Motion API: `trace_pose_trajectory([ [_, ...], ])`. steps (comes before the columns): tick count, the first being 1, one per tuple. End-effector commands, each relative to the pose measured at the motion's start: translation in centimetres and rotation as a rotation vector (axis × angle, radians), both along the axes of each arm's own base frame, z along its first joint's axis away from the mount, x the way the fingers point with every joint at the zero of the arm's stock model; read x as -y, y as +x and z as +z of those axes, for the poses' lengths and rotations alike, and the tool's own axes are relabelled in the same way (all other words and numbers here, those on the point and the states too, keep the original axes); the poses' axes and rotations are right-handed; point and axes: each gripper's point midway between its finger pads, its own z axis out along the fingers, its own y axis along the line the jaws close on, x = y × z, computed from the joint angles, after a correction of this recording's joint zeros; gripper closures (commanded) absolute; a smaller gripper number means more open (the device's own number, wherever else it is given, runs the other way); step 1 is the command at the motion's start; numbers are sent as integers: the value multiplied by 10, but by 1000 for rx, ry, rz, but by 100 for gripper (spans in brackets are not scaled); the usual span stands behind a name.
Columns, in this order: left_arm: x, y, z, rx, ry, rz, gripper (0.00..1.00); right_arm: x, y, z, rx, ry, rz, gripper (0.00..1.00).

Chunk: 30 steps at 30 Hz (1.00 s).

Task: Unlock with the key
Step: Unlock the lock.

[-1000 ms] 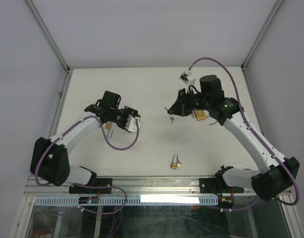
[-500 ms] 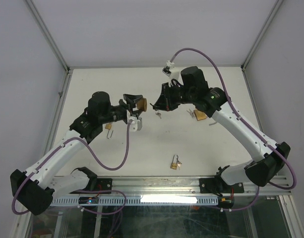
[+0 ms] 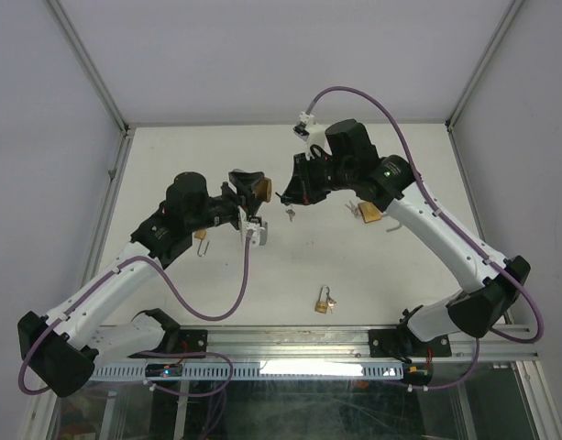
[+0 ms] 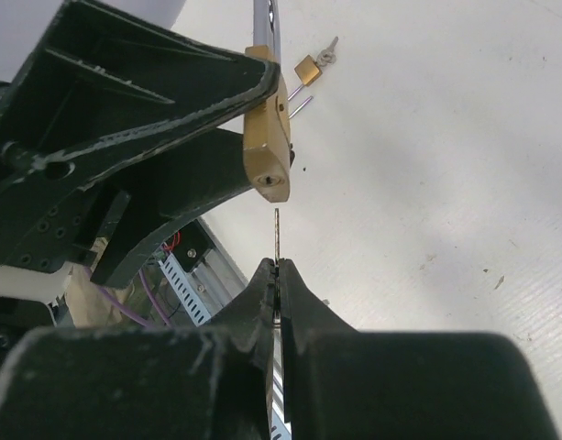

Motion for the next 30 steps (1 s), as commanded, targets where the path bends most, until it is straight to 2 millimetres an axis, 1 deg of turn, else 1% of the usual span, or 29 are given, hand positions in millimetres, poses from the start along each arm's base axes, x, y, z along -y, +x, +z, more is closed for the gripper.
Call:
trace_pose_trajectory([
  [1,3,-8,64,235,-95,-26,100,-10,1,13,41,48,37,100],
  [6,9,-12,63,276,-97,-55,100,-10,2,8,37,38,40,100],
  [10,13,-12,63,275,-94,-59,100,-9,1,14,56,55,38,100],
  [14,15,-10,62,276,-84,-53,100,-8,-2,11,47,52,43,100],
  [18,12,-4,58,276,-63,-22,100,1,-3,5,43,5,29,100],
  [19,13,-5,58,278,-63,-27,100,1,-4,6,48,11,29,100],
  [23,16,-9,61,279,-73,-47,100,-9,-8,19,55,86,67,100],
  [25,18,-10,63,285,-73,-54,100,-10,-6,16,49,77,61,100],
  [30,18,-13,62,286,-68,-61,100,-8,-3,18,66,80,43,100],
])
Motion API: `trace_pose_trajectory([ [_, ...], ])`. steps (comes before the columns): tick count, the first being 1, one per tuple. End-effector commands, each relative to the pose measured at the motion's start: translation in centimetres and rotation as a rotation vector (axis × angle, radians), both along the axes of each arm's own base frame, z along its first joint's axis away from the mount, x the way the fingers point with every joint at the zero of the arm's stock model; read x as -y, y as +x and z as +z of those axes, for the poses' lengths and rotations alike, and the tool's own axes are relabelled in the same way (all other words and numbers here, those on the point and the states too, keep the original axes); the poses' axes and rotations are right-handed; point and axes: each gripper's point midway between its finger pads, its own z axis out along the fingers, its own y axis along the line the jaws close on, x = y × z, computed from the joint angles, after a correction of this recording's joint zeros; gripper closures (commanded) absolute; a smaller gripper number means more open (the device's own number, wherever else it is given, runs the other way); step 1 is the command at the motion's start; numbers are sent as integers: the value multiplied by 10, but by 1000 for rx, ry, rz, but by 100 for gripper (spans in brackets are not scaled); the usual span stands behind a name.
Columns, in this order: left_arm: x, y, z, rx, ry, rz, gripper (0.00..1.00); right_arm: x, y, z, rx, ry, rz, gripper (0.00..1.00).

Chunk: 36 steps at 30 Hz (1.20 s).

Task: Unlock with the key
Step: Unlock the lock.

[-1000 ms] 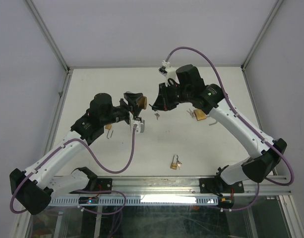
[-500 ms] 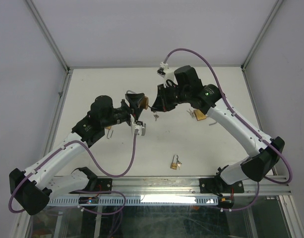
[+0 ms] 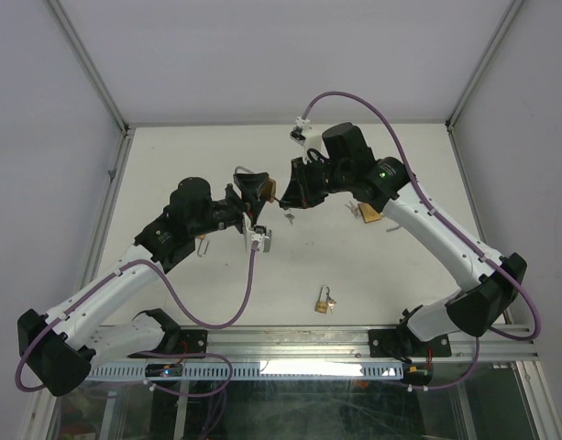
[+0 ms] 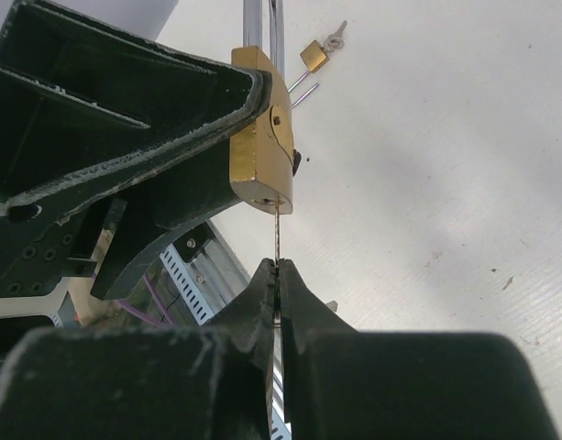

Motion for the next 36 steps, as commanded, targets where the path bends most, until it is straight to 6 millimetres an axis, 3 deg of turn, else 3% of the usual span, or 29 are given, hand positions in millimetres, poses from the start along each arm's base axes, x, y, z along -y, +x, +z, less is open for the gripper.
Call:
trace_pose_trajectory([
  [1,7,-7,56,163,-97,-41,100,-3,1,32,91,87,-1,100],
  [7,8,-7,46,153,-75,-42,100,-2,0,42,92,140,19,100],
  [21,15,-14,49,170,-73,-72,100,0,6,38,87,136,0,100],
  [30,24,-22,39,255,12,-126,100,-7,23,54,132,175,-45,100],
  [36,33,-29,33,126,-15,-167,100,-14,36,68,235,228,-75,100],
])
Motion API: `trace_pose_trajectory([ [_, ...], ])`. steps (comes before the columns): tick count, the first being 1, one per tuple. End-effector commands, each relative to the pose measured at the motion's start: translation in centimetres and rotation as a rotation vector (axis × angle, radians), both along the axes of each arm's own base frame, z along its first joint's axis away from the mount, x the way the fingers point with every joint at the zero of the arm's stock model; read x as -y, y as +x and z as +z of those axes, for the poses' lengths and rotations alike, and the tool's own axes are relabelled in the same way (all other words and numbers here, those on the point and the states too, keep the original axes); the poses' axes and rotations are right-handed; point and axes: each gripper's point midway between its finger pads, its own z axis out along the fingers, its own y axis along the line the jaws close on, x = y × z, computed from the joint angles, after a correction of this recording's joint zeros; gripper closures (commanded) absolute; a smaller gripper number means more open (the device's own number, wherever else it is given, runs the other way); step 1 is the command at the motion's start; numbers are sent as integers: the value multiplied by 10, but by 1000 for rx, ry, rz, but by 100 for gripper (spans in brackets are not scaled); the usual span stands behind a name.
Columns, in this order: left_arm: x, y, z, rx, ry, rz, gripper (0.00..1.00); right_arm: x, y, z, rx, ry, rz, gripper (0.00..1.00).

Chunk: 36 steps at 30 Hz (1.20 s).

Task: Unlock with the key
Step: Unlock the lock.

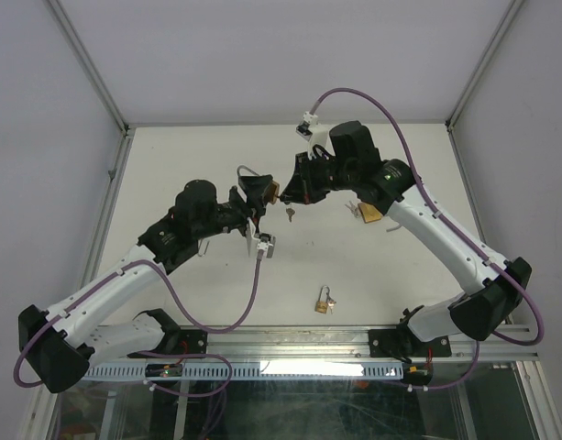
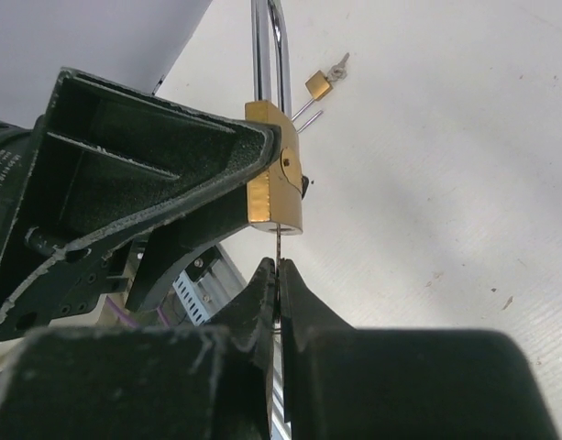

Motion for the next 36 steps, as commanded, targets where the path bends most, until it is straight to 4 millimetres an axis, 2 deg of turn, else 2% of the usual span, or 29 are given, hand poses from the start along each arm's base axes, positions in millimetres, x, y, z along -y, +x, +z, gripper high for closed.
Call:
trace_pose_trajectory([
  [1,27,-25,33,4,-93,-150,100,-16,32,60,238,169,-55,100],
  [4,27,-24,32,-30,-108,-138,100,-18,35,63,273,175,-49,100],
  [10,20,-3,61,-80,-276,2,100,-12,30,48,303,173,-41,100],
  [17,24,-8,55,-172,-304,-16,100,-4,30,43,389,183,-58,100],
  [20,25,-8,54,-182,-302,-20,100,-3,28,32,393,172,-44,100],
  [26,29,-6,65,-199,-355,-21,100,-3,35,24,387,174,-77,100],
  [33,34,-5,77,-201,-418,-36,100,-14,36,13,371,205,-77,100],
  [36,33,-4,74,-197,-402,-32,100,-12,34,12,366,201,-67,100],
])
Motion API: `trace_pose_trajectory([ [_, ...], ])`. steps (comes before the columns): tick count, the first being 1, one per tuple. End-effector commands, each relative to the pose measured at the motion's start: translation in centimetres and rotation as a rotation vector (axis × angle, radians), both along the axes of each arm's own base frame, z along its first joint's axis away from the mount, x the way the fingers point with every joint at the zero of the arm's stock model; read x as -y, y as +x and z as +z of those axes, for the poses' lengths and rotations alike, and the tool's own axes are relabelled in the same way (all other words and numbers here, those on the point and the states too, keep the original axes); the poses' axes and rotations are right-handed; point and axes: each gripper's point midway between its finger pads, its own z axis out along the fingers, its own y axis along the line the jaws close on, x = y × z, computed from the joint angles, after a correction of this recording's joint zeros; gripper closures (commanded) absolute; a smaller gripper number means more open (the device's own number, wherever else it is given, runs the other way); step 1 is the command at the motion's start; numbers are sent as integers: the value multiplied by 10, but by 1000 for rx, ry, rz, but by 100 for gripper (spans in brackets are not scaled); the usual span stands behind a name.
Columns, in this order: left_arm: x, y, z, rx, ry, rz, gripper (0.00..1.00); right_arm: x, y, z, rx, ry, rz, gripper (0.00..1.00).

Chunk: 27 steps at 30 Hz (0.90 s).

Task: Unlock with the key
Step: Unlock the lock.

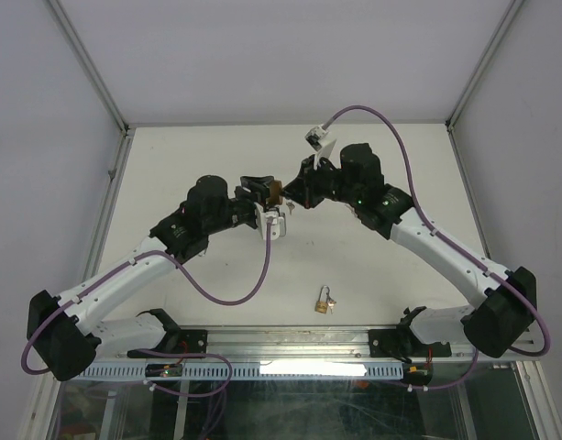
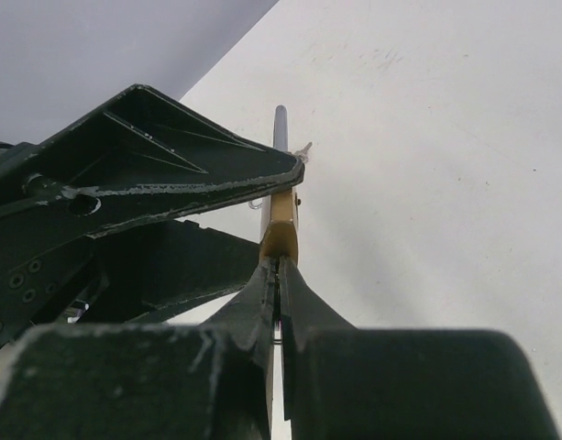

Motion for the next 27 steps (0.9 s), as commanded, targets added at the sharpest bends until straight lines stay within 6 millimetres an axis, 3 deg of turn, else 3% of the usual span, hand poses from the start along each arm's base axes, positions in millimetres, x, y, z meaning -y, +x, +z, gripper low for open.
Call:
trace_pose_trajectory([
  [1,22,-15,97,203,-217,-117,100,-5,6,28,79,72,-1,94],
  [3,20,-14,89,200,-177,-113,100,4,5,34,39,91,21,63],
  [4,19,-14,84,198,-154,-110,100,11,7,36,21,96,11,52],
  [5,18,-13,79,193,-138,-103,100,18,8,35,9,90,-6,26],
  [6,16,-13,76,186,-129,-96,100,24,9,35,10,78,-27,14],
  [9,15,-13,71,170,-115,-92,100,33,9,36,29,60,-57,9],
  [17,18,-8,71,161,-109,-87,100,-5,-1,41,-2,121,83,14],
  [19,18,-9,73,165,-110,-91,100,-11,1,34,-18,109,82,20],
  [23,19,-10,74,162,-113,-96,100,-16,12,36,-17,111,56,49],
  [27,19,-9,76,164,-114,-93,100,-19,12,40,-12,128,70,88],
])
